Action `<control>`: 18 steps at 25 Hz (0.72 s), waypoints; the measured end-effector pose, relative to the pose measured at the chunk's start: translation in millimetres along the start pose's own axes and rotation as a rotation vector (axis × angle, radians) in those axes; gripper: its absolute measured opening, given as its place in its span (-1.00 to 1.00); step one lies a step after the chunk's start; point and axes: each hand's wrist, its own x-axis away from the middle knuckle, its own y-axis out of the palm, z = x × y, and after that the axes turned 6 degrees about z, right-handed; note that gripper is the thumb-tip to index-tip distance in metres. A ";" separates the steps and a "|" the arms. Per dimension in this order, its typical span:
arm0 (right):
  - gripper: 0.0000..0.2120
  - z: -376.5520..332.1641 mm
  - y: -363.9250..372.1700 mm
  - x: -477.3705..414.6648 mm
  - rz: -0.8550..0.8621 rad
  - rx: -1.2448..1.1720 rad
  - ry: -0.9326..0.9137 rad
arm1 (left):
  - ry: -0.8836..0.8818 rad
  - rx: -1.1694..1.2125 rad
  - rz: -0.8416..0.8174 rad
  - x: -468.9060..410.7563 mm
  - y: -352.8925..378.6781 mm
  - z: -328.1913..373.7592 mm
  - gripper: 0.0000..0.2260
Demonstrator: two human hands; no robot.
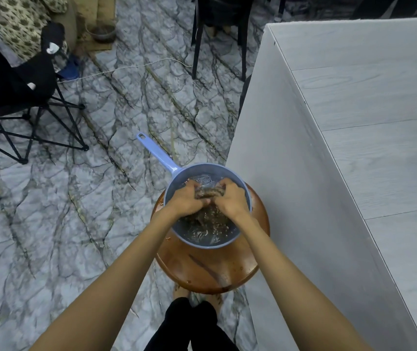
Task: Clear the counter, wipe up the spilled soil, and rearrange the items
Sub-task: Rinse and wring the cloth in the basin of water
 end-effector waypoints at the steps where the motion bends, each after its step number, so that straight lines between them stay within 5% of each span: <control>1: -0.69 -1.2 1.7 0.2 0.041 -0.054 0.026 | 0.001 -0.130 -0.041 -0.4 0.3 -0.3 -0.55; 6: -0.62 -2.9 15.4 2.7 -0.100 -0.082 0.107 | -0.022 -0.351 -0.041 6.6 12.2 -1.0 -0.64; 9: -0.67 -2.4 12.5 0.0 -0.085 -0.061 0.164 | 0.004 -0.394 0.121 10.2 18.4 0.4 -0.71; 14: -0.61 -6.9 12.1 -1.5 0.015 -0.311 0.288 | -0.028 0.066 0.195 3.9 22.6 2.8 -0.70; 18: -0.61 -1.1 11.0 -1.2 -0.065 -0.352 0.297 | -0.131 -0.021 0.135 -0.9 32.2 2.3 -0.59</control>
